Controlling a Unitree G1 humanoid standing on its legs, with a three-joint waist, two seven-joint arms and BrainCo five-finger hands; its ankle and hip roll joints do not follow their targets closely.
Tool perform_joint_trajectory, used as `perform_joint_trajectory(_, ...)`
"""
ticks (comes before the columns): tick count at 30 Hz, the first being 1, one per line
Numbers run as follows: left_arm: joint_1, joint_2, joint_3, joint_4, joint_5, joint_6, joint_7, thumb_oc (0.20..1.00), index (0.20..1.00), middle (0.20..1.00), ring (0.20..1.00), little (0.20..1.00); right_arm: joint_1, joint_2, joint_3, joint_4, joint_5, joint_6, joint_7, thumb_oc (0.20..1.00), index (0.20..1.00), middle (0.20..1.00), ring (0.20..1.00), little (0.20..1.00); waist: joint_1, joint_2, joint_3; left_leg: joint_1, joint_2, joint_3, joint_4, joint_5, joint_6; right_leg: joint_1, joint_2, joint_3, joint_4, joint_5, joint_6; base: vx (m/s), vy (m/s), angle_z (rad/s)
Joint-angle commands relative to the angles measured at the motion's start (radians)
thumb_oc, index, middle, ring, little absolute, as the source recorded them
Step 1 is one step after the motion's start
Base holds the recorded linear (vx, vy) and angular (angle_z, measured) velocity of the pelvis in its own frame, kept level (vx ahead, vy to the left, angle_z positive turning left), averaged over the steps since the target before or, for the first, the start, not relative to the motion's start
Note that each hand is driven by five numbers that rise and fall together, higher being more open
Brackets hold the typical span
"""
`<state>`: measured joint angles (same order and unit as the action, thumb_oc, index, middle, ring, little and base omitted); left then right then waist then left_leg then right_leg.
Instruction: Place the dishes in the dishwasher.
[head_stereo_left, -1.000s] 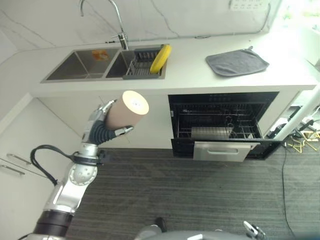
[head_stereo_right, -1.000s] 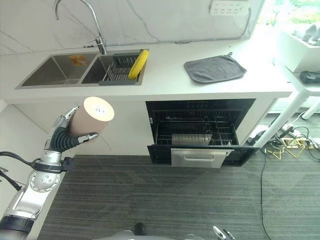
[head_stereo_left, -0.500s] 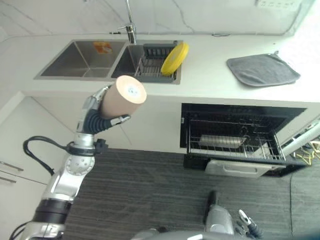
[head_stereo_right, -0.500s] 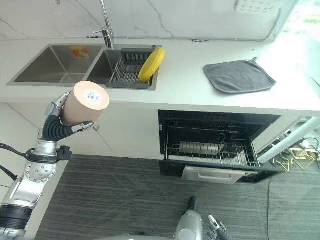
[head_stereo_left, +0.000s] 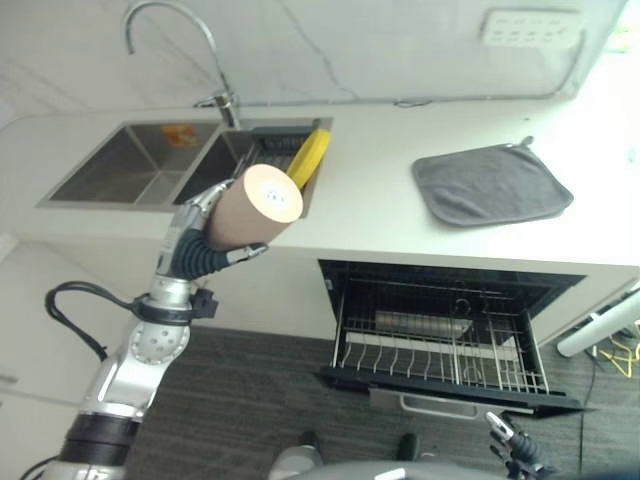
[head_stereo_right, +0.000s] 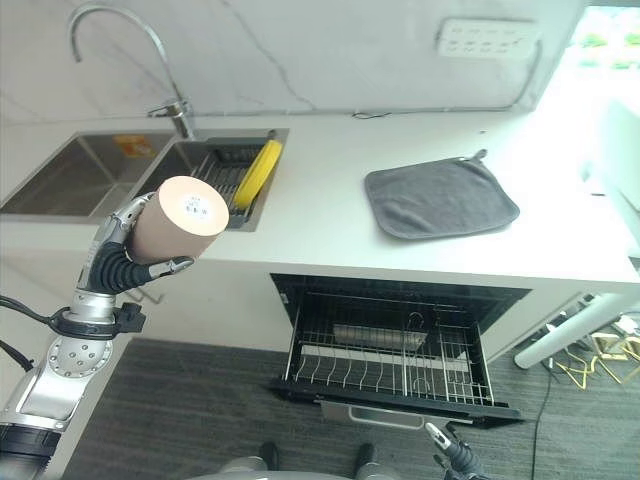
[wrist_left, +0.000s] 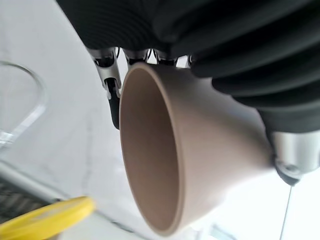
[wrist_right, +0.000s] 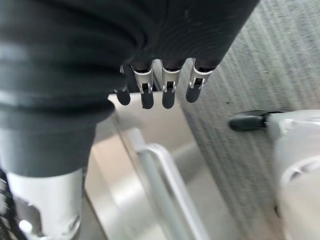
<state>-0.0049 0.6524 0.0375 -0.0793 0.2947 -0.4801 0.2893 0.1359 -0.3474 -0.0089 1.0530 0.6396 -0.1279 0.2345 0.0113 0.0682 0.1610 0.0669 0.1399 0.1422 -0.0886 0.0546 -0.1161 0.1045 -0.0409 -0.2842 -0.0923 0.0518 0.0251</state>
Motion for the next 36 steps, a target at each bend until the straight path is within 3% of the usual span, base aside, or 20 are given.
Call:
perform_joint_trajectory(1,-0.062,0.031,0.048,-0.053,-0.004,-0.017,0.031,0.2,0.2,0.2,0.2,0.2,-0.022,0.047,0.015,0.0,0.007,-0.044,0.031,1.0,1.0,1.0,1.0,1.0,0.003,-0.033,-0.005,0.014,-0.064,0.026,0.001,-0.013,0.035,-0.003,-0.108,-0.018,0.033,0.0,0.116,0.05,0.075,-0.13)
perform_joint_trajectory(11,-0.063,0.033,0.024,-0.044,0.005,0.007,0.043,0.2,0.2,0.2,0.2,0.2,0.001,0.065,0.031,0.005,-0.024,-0.06,0.01,1.0,1.0,1.0,1.0,1.0,-0.017,-0.029,-0.018,0.033,-0.076,0.052,0.001,-0.045,0.047,0.007,-0.129,0.004,0.018,0.0,0.135,0.04,0.054,-0.08)
perform_joint_trajectory(14,-0.051,0.036,0.033,-0.05,-0.013,0.0,0.025,0.2,0.2,0.2,0.2,0.2,0.008,0.064,0.025,-0.012,-0.038,-0.069,0.007,1.0,1.0,1.0,1.0,1.0,-0.019,-0.032,-0.019,0.043,-0.067,0.088,0.001,-0.049,0.049,0.011,-0.134,-0.01,0.022,0.001,0.142,0.06,0.033,-0.13)
perform_joint_trajectory(16,-0.021,0.034,0.053,-0.055,0.012,0.001,0.006,0.2,0.2,0.2,0.2,0.2,0.009,0.07,0.023,-0.055,-0.067,-0.07,0.012,1.0,1.0,1.0,1.0,1.0,0.003,-0.036,-0.014,0.055,-0.044,0.141,0.001,-0.043,0.058,-0.027,-0.145,-0.084,0.151,-0.042,0.147,0.06,-0.072,-0.24)
perform_joint_trajectory(18,-0.016,0.035,0.057,-0.06,0.023,0.003,0.01,0.2,0.2,0.2,0.2,0.2,0.005,0.072,0.029,-0.075,-0.096,-0.075,0.019,1.0,1.0,1.0,1.0,1.0,0.013,-0.037,-0.009,0.064,-0.032,0.149,0.004,-0.053,0.057,-0.032,-0.165,-0.106,0.196,-0.066,0.159,-0.03,-0.143,-0.94)
perform_joint_trajectory(19,-0.034,0.038,0.049,-0.062,0.03,0.01,0.016,0.2,0.2,0.2,0.2,0.2,0.001,0.077,0.041,-0.088,-0.121,-0.09,0.026,1.0,1.0,1.0,1.0,1.0,0.016,-0.038,0.008,0.047,-0.024,0.155,0.015,-0.038,0.076,-0.083,-0.205,-0.091,0.296,-0.069,0.157,-0.24,-0.363,-1.0)
perform_joint_trajectory(20,-0.082,0.046,0.01,-0.044,0.031,0.016,0.032,0.2,0.2,0.2,0.2,0.2,0.005,0.079,0.054,-0.092,-0.118,-0.101,0.041,1.0,1.0,1.0,1.0,1.0,0.004,-0.04,0.022,0.016,-0.015,0.116,0.044,-0.035,0.083,-0.1,-0.231,-0.031,0.34,-0.086,0.152,-0.26,-0.434,-0.36)
perform_joint_trajectory(21,-0.1,0.047,-0.004,-0.034,0.032,0.013,0.038,0.2,0.2,0.2,0.2,0.2,0.005,0.079,0.055,-0.089,-0.124,-0.106,0.047,1.0,1.0,1.0,1.0,1.0,0.0,-0.041,0.025,0.005,-0.009,0.104,0.059,-0.035,0.081,-0.101,-0.244,-0.017,0.341,-0.084,0.153,-0.15,-0.487,0.19)
perform_joint_trajectory(24,-0.123,0.048,-0.027,-0.01,0.057,0.01,0.077,0.2,0.2,0.2,0.2,0.2,-0.01,0.074,0.072,-0.074,-0.174,-0.116,0.087,1.0,1.0,1.0,1.0,1.0,-0.004,-0.038,0.03,-0.008,0.042,0.098,0.078,-0.021,0.048,-0.095,-0.252,-0.007,0.313,-0.091,0.161,-0.08,-0.443,0.69)
perform_joint_trajectory(26,-0.104,0.055,-0.018,-0.019,0.027,0.018,0.073,0.2,0.2,0.2,0.2,0.2,-0.028,0.057,0.106,-0.081,-0.269,-0.107,0.111,1.0,1.0,1.0,1.0,1.0,-0.006,-0.04,0.036,-0.014,0.126,0.137,0.116,0.007,-0.015,-0.054,-0.227,-0.043,0.231,-0.076,0.152,-0.1,-0.679,0.13)
perform_joint_trajectory(27,-0.109,0.049,-0.031,-0.037,0.009,0.004,0.069,0.2,0.2,0.2,0.2,0.2,-0.029,0.033,0.153,-0.116,-0.315,-0.095,0.087,1.0,1.0,1.0,1.0,1.0,-0.005,-0.043,0.049,-0.056,0.157,0.152,0.192,0.034,-0.041,-0.014,-0.196,-0.063,0.14,-0.048,0.128,-0.16,-0.549,0.21)
perform_joint_trajectory(29,-0.101,0.044,-0.02,-0.062,0.002,0.008,0.056,0.2,0.2,0.2,0.2,0.2,-0.059,0.014,0.172,-0.096,-0.301,-0.095,0.113,1.0,1.0,1.0,1.0,1.0,0.014,-0.039,0.045,-0.065,0.108,0.129,0.217,-0.006,-0.024,0.005,-0.18,-0.07,0.089,-0.03,0.12,-0.07,-0.299,0.47)
perform_joint_trajectory(31,-0.101,0.026,-0.018,-0.079,0.005,0.006,0.029,0.2,0.2,0.2,0.2,0.2,-0.068,0.012,0.179,-0.099,-0.256,-0.093,0.117,1.0,1.0,1.0,1.0,1.0,0.013,-0.035,0.034,-0.048,0.108,0.149,0.2,0.009,-0.027,0.015,-0.174,-0.092,0.078,-0.025,0.116,-0.01,-0.03,0.01)
perform_joint_trajectory(36,-0.126,0.034,-0.051,-0.076,0.024,0.045,-0.047,0.2,0.2,0.2,0.2,0.2,-0.076,0.026,0.168,-0.087,-0.228,-0.074,0.124,1.0,1.0,1.0,1.0,1.0,-0.009,-0.014,0.01,0.013,0.087,0.142,0.132,0.001,-0.028,0.018,-0.178,-0.073,0.094,-0.033,0.117,0.04,0.089,-0.08)
